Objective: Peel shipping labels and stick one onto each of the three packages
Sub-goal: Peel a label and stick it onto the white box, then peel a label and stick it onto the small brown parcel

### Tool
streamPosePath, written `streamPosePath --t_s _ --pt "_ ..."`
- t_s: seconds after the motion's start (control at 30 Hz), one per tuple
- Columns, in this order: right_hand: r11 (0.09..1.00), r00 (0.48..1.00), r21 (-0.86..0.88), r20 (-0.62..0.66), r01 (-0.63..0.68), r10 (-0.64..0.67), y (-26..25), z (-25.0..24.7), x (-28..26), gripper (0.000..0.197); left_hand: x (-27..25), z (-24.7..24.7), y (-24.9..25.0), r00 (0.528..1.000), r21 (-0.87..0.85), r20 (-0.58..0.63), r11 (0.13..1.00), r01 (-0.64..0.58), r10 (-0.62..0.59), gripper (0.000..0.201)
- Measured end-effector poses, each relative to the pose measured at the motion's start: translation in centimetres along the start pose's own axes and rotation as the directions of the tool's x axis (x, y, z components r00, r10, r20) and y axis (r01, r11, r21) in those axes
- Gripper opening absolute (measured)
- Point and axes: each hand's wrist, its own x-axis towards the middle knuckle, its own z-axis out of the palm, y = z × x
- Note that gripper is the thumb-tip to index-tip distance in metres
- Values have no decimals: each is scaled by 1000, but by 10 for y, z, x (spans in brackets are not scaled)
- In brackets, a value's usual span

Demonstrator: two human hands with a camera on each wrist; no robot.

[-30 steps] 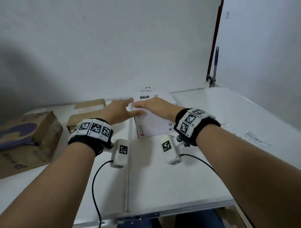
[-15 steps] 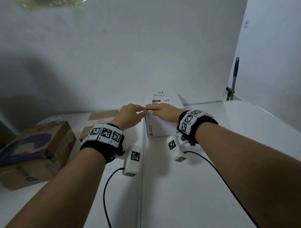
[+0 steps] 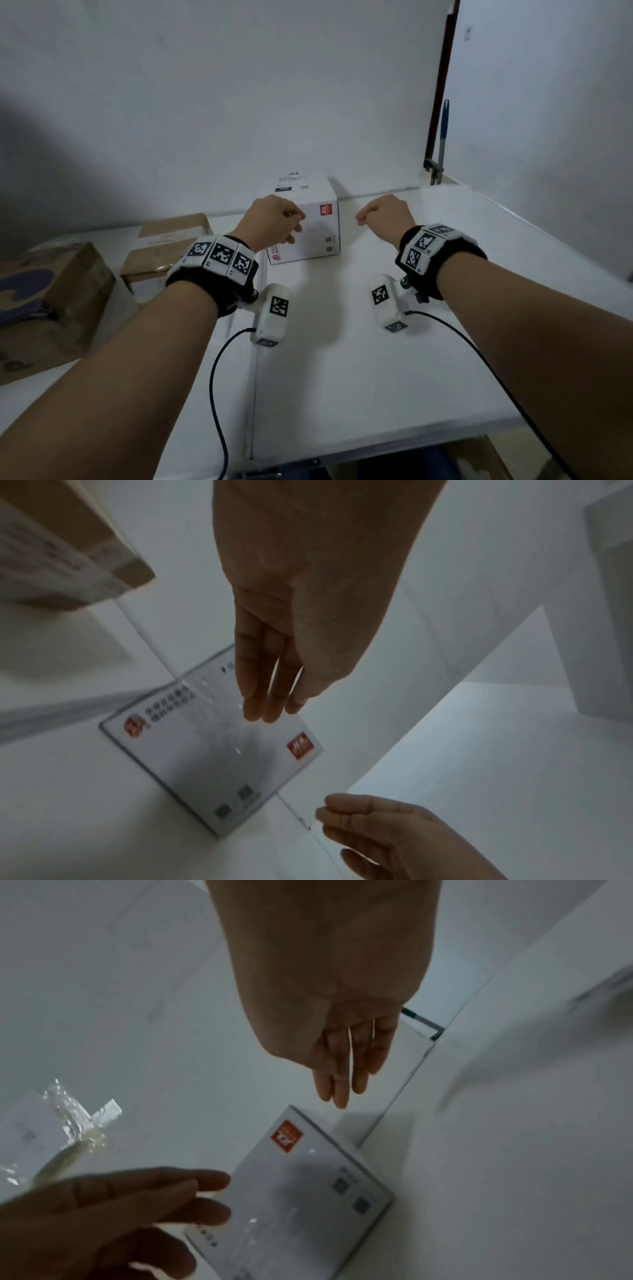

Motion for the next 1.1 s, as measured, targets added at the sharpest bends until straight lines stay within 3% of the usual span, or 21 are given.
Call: streamPosePath --t_s 0.17,0.37,0.5,0.7,0.83,0.97,1.1 --pt "973 991 -188 -35 -135 131 54 -44 -26 29 -12 50 32 985 -32 162 998 -55 59 22" --pt "794 948 -547 4 -265 319 105 -81 -53 38 -20 89 56 954 -200 301 979 44 19 21" --pt "761 931 -585 29 -280 364 114 -80 -57 59 -23 97 66 939 -211 342 976 57 19 21" --pt "746 940 -593 -61 -304 335 118 -75 -53 47 -28 96 70 933 -247 360 966 77 18 20" --pt "838 942 -439 -75 -325 326 112 -74 -54 39 -31 92 69 932 -305 362 945 118 1 21" --pt "975 967 -2 -128 -221 219 90 -74 -53 21 -31 83 63 945 -385 326 907 171 -40 26" --pt "902 977 427 -158 -66 146 44 -57 -55 5 -35 60 47 959 -496 265 839 223 -98 31"
